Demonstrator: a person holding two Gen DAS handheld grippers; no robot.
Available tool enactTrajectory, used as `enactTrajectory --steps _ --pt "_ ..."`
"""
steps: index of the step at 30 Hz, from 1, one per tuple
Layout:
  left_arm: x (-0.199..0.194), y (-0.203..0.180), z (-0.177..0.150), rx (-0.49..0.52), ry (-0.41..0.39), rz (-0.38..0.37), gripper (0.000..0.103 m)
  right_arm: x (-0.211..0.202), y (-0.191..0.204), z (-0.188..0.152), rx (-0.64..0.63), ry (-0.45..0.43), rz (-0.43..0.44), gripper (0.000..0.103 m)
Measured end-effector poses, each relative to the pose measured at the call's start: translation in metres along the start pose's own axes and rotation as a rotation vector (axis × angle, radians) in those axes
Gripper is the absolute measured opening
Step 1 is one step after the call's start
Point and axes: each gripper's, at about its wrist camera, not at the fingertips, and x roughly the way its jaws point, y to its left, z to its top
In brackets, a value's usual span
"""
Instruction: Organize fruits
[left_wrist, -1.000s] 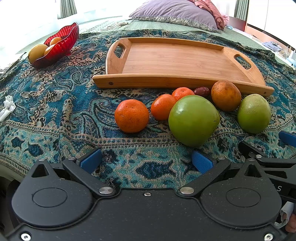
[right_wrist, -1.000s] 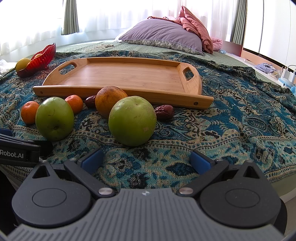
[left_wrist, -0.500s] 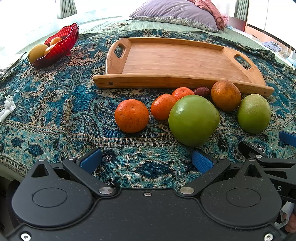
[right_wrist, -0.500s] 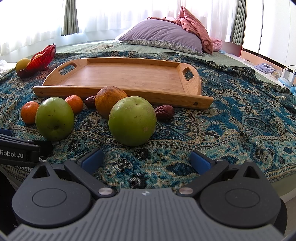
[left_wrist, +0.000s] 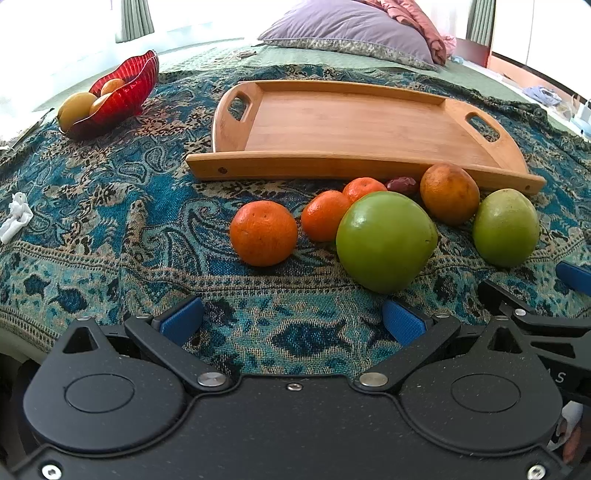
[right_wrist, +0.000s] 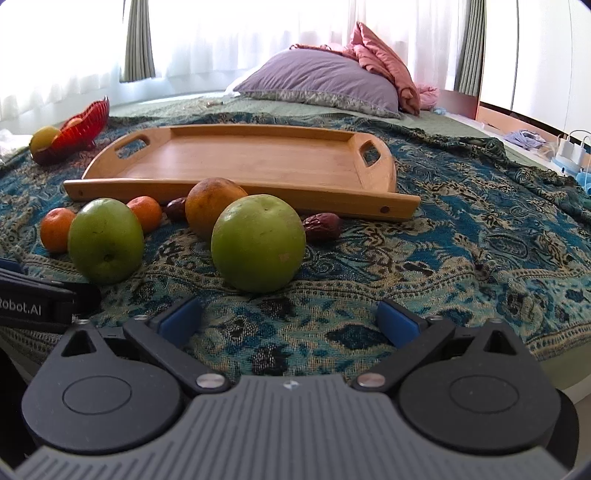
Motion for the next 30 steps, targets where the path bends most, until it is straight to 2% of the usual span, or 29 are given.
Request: enactTrajectory --steps 12,18,21,30 --pt "-0.005 -0.005 -0.011 0.025 -0.057 0.015 0.103 -0.001 0.000 -0.015 0.018 -0.104 -0.004 0.103" --pt "-0.010 -0.005 -0.007 0.010 -0.044 0.007 0.103 -0.001 0.004 -0.018 0.019 -0.128 -0.019 0.103" --pt "-0.013 -0.002 -0.004 -0.005 -0.046 -0.010 0.103 -0.002 0.002 -0.016 0.020 -0.130 0.001 0.103" --pt "-0.031 -0.014 0.000 0.048 -0.154 -0.076 0.102 -0.011 0.001 -0.016 0.018 -0.183 0.041 0.102"
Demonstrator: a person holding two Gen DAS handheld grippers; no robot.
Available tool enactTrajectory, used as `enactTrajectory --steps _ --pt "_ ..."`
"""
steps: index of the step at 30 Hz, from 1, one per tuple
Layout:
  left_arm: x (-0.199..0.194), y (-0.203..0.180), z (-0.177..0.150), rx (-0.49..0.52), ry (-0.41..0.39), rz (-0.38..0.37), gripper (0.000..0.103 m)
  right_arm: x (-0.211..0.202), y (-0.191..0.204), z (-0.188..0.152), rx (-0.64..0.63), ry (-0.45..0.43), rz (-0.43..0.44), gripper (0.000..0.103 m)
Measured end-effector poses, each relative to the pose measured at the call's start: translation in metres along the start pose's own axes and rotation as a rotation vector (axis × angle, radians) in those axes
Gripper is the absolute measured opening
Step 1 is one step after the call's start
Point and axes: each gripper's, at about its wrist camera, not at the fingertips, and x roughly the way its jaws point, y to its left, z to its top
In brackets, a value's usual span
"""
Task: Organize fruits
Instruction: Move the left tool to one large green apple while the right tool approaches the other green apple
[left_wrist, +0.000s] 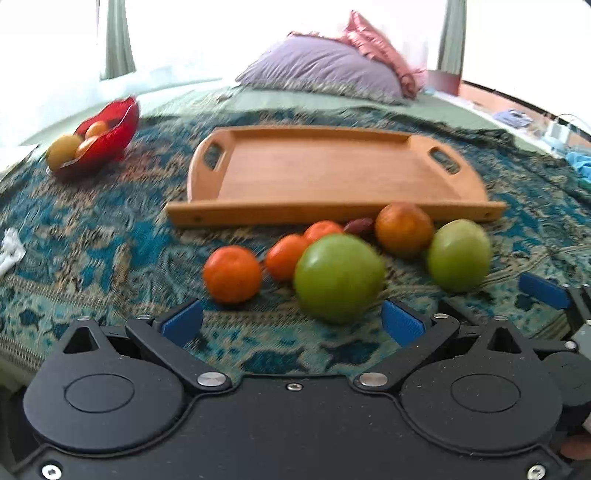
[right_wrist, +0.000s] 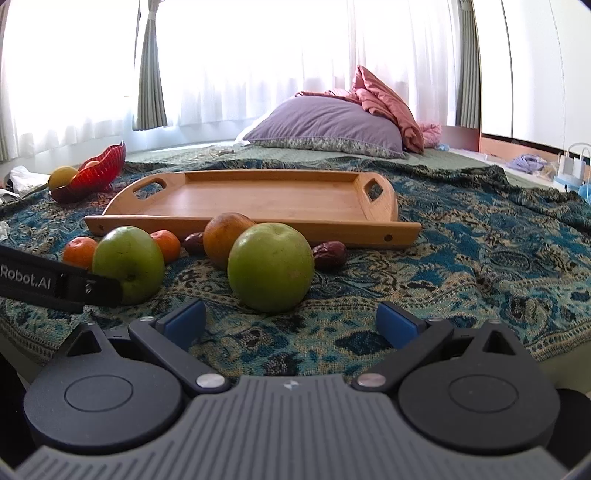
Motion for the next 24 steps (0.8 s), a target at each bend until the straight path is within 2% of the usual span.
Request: enactTrajectory --steps 2,7,10,14,24 --pt "-0.003 -0.005 0.002 0.023 -0.021 -0.027 0.094 -0.002 0.002 0.001 -0.010 -0.018 -0.002 0.100" --pt "-0.007 -0.018 0.003 0.059 -0.036 -0.072 0.082 -0.007 -0.002 0.003 0.029 -0.058 0.014 0.094" --pt "-0.006 -0.018 0.004 0.040 -0.036 -0.093 0.074 -0.007 -0.004 0.005 0.032 -0.075 0.026 0.091" --pt "0.000 -0.012 0.003 -0.016 -0.035 -0.095 0.055 -0.007 -0.002 0.007 0.018 -0.096 0.043 0.088" --pt "0.008 0.003 0.001 -0.129 -0.019 -0.142 0.053 -0.002 0.002 0.010 0.001 -0.107 0.089 0.083"
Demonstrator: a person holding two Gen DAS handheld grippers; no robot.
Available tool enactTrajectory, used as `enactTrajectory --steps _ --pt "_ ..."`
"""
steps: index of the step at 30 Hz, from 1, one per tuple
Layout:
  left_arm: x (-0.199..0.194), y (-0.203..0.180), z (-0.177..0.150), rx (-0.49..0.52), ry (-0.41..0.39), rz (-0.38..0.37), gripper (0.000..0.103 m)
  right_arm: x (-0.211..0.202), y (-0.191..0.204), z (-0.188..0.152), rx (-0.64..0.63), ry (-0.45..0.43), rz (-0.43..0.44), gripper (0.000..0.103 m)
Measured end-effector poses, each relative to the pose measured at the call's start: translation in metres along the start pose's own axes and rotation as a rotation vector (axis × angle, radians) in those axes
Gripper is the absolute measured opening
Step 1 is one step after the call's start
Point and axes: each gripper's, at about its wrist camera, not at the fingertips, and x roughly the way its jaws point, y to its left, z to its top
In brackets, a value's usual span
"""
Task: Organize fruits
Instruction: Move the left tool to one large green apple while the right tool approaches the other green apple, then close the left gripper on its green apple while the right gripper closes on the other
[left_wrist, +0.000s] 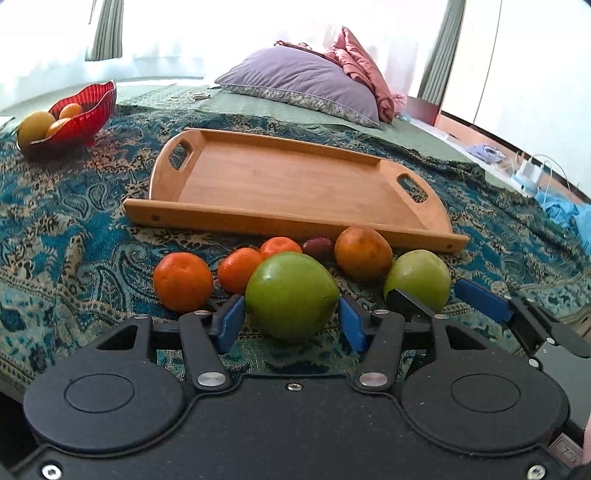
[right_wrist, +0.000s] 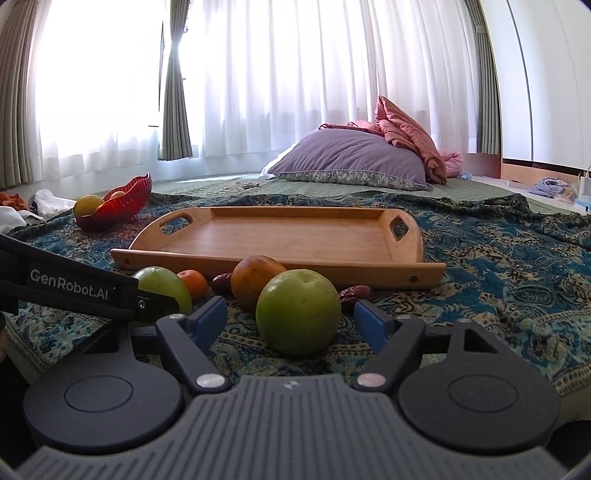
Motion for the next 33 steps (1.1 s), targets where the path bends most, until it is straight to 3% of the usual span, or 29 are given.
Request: enactTrajectory --steps 6,21,33 --pt "0.004 0.003 0.001 -0.040 0.002 -0.018 0.053 0.005 0.000 0.000 0.024 0.003 0.028 0.082" --pt "0.016 0.003 0.004 -0.077 0.002 -0.020 0.059 0.022 -0.007 0.001 0.073 0.026 0.003 0.078" --pt "0.027 -0.003 0.004 -0.059 -0.001 0.000 0.060 0.031 -0.010 -0.002 0.099 0.046 0.004 0.075"
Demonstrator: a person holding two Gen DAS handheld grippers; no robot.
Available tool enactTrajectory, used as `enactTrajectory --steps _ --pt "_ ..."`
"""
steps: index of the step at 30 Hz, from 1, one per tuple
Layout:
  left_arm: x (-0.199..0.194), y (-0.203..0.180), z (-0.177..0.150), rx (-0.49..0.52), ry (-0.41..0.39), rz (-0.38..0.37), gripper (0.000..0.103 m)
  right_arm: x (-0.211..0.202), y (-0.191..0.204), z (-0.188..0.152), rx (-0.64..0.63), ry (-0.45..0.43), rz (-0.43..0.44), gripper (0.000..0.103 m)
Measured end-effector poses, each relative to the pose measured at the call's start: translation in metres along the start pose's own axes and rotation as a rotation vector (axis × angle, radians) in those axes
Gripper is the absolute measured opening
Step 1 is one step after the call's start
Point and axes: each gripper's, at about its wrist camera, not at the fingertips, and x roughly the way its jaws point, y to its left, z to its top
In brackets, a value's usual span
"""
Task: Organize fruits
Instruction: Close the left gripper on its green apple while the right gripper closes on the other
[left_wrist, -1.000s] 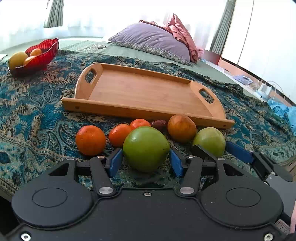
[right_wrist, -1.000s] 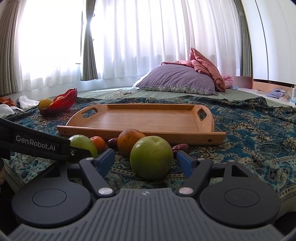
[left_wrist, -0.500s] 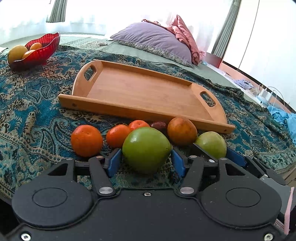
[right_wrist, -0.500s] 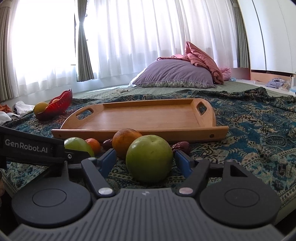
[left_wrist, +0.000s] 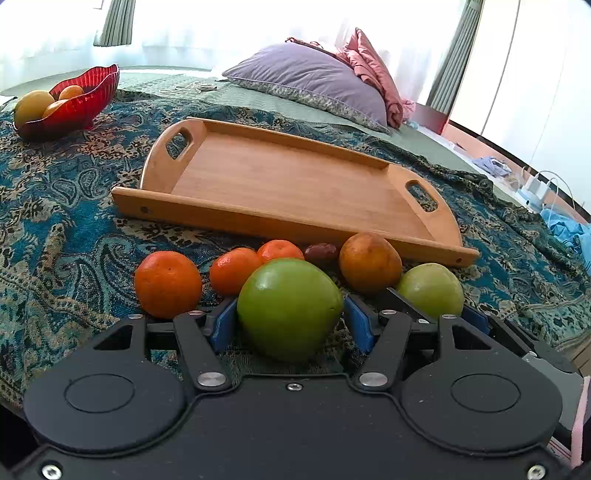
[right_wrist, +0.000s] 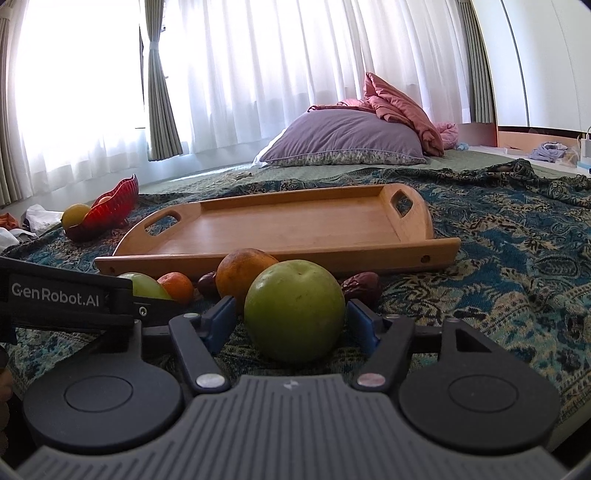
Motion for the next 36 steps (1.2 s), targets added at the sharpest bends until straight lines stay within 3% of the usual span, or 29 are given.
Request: enactTrajectory --steps 36 --pt "0.009 -0.006 -0.013 0.057 -0.068 0.035 0.058 0.006 0.003 -0.008 -0.048 -0.010 -0.032 0.073"
